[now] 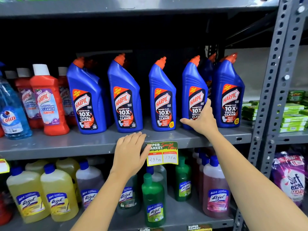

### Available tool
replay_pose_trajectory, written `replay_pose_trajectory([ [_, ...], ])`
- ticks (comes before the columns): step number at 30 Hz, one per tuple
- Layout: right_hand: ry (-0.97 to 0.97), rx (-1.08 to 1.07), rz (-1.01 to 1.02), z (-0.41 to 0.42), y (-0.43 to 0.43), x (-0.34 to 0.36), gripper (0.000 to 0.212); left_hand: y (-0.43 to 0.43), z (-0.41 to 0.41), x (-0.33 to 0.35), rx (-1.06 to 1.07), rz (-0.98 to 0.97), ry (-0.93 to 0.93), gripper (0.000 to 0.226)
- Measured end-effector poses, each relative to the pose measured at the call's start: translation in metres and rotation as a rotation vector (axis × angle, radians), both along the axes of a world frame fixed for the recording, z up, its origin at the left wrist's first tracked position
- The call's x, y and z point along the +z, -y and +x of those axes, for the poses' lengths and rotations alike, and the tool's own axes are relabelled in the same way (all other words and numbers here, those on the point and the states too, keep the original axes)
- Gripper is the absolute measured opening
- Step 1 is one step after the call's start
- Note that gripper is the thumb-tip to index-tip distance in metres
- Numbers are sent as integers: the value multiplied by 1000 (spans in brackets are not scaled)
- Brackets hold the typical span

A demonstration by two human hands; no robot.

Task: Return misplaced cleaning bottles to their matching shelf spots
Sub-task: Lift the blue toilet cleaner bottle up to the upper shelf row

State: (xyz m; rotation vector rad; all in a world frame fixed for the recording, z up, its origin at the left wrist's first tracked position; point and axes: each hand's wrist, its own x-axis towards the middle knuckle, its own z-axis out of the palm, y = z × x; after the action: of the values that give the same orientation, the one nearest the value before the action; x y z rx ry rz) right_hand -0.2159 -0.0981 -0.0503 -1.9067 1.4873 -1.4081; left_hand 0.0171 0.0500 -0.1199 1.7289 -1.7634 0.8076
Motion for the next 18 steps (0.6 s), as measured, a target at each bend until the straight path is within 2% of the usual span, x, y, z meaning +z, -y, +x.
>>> replay_pose_trajectory([
  [14,39,12,27,-4,-8,-3,132,-1,1,-5,-43,-45,-27,51],
  [16,151,-49,-52,-5,-14,-5,123,-1,3,-8,-66,-77,-4,50],
  [18,404,-58,-242,-5,-27,-15,95,-1,6,-15,-85,-113,26,52],
])
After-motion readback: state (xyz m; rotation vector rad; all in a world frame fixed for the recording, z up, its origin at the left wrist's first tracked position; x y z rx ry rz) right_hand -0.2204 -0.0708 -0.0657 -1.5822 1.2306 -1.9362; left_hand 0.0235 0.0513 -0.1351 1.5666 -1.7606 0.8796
